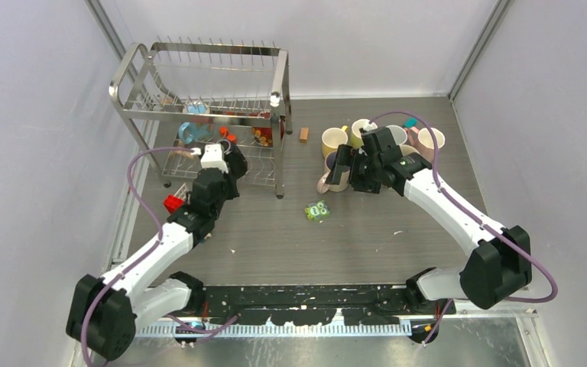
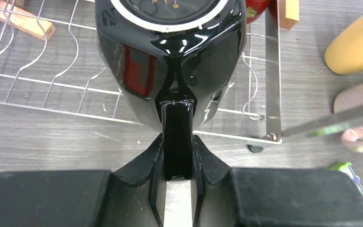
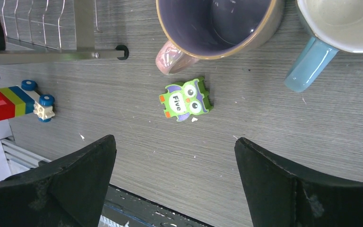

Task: Unload the cups from the dish rack
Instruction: Unload the cup from the dish rack.

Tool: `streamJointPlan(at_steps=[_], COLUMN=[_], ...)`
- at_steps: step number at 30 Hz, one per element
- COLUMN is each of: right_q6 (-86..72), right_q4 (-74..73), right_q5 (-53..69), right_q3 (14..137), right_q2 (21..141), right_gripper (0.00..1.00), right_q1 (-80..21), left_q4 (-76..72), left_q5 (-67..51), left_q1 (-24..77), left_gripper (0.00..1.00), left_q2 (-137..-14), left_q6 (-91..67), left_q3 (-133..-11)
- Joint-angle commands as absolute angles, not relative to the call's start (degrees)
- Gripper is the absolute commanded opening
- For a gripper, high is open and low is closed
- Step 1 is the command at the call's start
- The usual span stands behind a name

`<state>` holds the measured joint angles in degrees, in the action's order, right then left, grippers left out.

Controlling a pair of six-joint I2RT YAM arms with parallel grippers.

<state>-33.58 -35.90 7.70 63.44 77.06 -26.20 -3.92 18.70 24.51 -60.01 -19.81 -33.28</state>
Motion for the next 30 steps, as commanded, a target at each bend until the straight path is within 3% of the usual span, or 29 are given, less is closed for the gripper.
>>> streamJointPlan(at_steps=[1, 16, 24, 30], right_q6=[-35.56, -40.74, -45.75, -49.61], right_q4=[-32.63, -29.27, -28.36, -26.92], right_q5=[8.86, 9.14, 9.02, 9.12], right_q3=[62.4, 57.99, 54.9, 51.66], right_q2=[74.07, 70.31, 66.62, 63.34], right_gripper=[1.0, 1.0, 1.0, 1.0], right_q1=[-26.89, -29.46, -32.06, -33.38], left_q4=[-2.92, 12.53, 19.09, 13.96], left_q5=[23.49, 41.46, 39.56, 32.99], left_q1=[27.57, 53.45, 59.78, 63.38], left_gripper=[0.0, 0.0, 0.0, 0.0], left_q2=[-52.25, -46.63, -45.17, -43.45], left_q6=[-25.46, -40.52, -50.09, -58.05], left_q3=[-33.04, -32.58, -33.82, -31.29])
